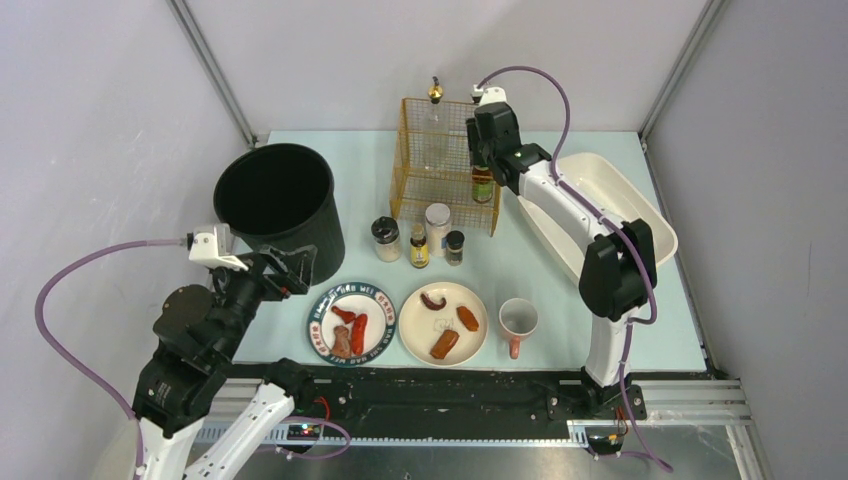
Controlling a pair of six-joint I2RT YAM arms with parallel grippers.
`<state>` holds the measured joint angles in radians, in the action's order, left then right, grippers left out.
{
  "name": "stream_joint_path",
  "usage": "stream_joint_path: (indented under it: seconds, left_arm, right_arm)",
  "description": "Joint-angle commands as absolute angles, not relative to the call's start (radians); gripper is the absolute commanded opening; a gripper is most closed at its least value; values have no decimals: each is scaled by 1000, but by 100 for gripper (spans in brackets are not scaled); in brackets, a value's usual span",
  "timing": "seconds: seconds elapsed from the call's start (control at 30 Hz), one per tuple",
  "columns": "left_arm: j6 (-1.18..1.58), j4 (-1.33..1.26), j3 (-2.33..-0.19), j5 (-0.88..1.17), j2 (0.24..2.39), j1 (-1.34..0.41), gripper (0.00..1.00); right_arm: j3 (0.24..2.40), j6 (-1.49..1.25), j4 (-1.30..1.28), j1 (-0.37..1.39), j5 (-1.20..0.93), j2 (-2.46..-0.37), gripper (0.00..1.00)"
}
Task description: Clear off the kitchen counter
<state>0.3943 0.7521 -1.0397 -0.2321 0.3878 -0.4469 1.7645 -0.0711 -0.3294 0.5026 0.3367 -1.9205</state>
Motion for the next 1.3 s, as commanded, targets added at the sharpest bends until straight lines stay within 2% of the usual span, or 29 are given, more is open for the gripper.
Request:
stream_joint_path:
  seconds: [0.0,0.23,0.43,0.67,0.9,1.1,1.27]
  left_arm:
    - [413,748,-1053,-218,379,-450,98]
    - [423,750,-1058,-208,380,-449,98]
    - [428,756,-1068,-207,375,-450,98]
    - [429,758,-1080,-201,381,-450,98]
    - [427,758,-1075,-210,375,-449,98]
    - [430,759,-1060,-230,368,-450,98]
    - [443,759,-1040,-235,360,-450,98]
  right_arm:
    - [1784,-118,-263,492,369,-1889,32]
    - [1770,-114,-276,486,347,-1858,58]
    - [1776,-93,-304,486,337,-1810,71]
    - [1734,-79,-348,530,302,-1671,75]
    - [1639,-76,-395,653,232,-1528,75]
    - [1627,-48,-460,795,217,-1524,76]
    - [1604,-130,-451,816,196,-1582,80]
